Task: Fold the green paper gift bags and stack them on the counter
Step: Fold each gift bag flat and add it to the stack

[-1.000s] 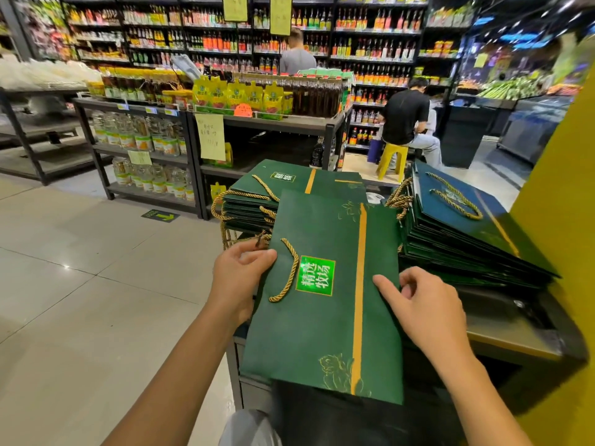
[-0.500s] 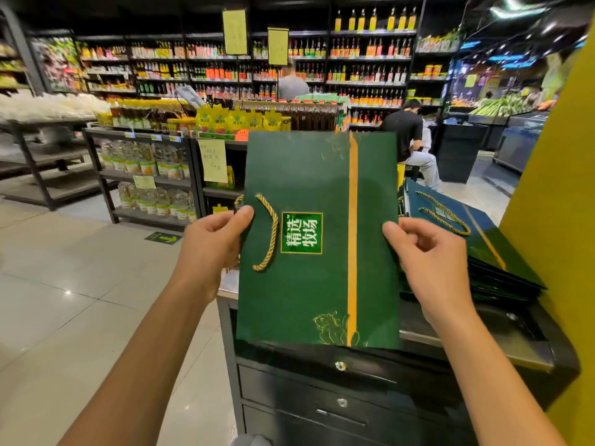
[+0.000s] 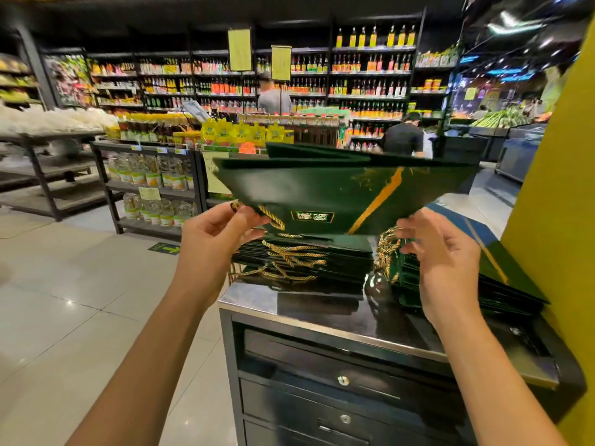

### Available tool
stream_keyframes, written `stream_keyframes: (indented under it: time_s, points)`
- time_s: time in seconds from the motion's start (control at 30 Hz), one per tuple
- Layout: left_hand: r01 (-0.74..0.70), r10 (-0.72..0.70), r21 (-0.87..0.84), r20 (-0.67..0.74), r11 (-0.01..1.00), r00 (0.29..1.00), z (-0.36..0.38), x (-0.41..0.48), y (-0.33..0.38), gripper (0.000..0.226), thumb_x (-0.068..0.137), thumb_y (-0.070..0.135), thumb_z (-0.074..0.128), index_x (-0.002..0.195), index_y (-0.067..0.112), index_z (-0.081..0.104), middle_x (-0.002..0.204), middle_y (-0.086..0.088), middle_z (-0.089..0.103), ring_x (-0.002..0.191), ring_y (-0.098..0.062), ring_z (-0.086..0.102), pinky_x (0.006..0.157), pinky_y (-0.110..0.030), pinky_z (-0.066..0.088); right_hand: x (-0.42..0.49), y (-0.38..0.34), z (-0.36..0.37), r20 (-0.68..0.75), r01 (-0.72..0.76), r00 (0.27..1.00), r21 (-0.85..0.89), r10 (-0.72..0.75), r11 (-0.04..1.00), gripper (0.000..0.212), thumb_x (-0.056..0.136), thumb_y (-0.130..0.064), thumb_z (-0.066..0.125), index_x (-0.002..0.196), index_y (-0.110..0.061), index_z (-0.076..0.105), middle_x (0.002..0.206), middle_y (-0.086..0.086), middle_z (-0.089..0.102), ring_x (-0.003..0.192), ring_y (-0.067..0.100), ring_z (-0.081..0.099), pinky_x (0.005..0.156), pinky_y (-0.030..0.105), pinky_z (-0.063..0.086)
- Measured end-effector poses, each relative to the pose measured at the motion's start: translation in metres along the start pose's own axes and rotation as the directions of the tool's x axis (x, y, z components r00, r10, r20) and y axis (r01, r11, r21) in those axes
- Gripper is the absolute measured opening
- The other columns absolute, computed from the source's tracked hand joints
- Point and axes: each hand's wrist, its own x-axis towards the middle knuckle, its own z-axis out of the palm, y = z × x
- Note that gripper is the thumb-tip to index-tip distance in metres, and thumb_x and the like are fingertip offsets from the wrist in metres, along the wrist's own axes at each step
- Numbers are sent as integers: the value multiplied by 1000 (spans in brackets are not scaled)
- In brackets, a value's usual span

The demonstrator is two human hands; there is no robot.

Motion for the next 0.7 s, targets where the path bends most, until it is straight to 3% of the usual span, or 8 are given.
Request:
stream_keyframes:
  time_s: [0.07,0.13,0.23,0.33,0.47,0.53,0.6,0.7]
  points:
    - [42,-41,-69,8,997,999,-3,1,-2,30,100,7,56,90,22,80,95,-5,78,98,-19,74,85,-27,59,0,-3,2,20,-118,993,178,116,977,26,99,-17,59,80,-16,76,81,8,74,77,22,69,69,31,53]
    - [105,-103,-146,18,984,995,-6,3,-6,19,93,2,61,103,11,74,103,-9,78,101,-21,74,85,-31,61,-2,-5,1,65,-223,975,258,214,940,24,91,-29,65,86,-7,74,79,7,74,69,16,69,70,33,55]
    - [173,-169,-205,33,963,985,-9,4,-13,20,87,14,65,104,8,74,100,-7,77,88,-18,74,68,-25,60,-1,0,-2,131,-341,939,236,318,910,32,96,-31,65,100,0,72,90,7,75,80,16,70,79,35,52]
    - [241,-237,-222,46,945,970,-7,0,-14,28,75,37,72,90,15,80,93,-8,77,76,-17,73,57,-25,58,-1,3,-6,144,-418,906,178,397,891,22,94,-23,69,102,-3,72,91,8,74,81,19,68,72,31,52]
    - [327,-335,-144,-34,934,942,-6,0,-26,14,96,21,64,95,11,74,84,-3,76,63,-10,71,50,-23,54,-4,5,-10,131,-462,879,-1,458,887,12,93,-15,71,105,-13,71,98,6,77,77,18,73,58,27,57]
    - [379,-385,-121,-32,917,922,-7,2,-35,10,96,18,66,102,12,71,84,-5,75,61,-12,69,55,-29,56,-6,9,-12,135,-451,883,-17,449,892,16,92,-9,71,108,-13,70,102,8,76,91,24,74,72,36,62]
    - [417,-422,-135,-5,899,907,-10,4,-46,20,96,15,66,115,12,65,84,-5,75,64,-14,68,60,-31,58,-8,15,-14,140,-435,888,-59,439,899,19,91,-7,71,109,-15,71,105,7,76,100,30,73,87,46,61]
    - [469,-463,-85,83,879,882,-14,2,-61,26,97,19,65,122,11,67,99,-9,75,83,-22,64,73,-35,57,-12,24,-17,135,-351,913,-217,384,911,21,91,-12,73,106,-25,71,105,2,73,101,25,70,92,47,58]
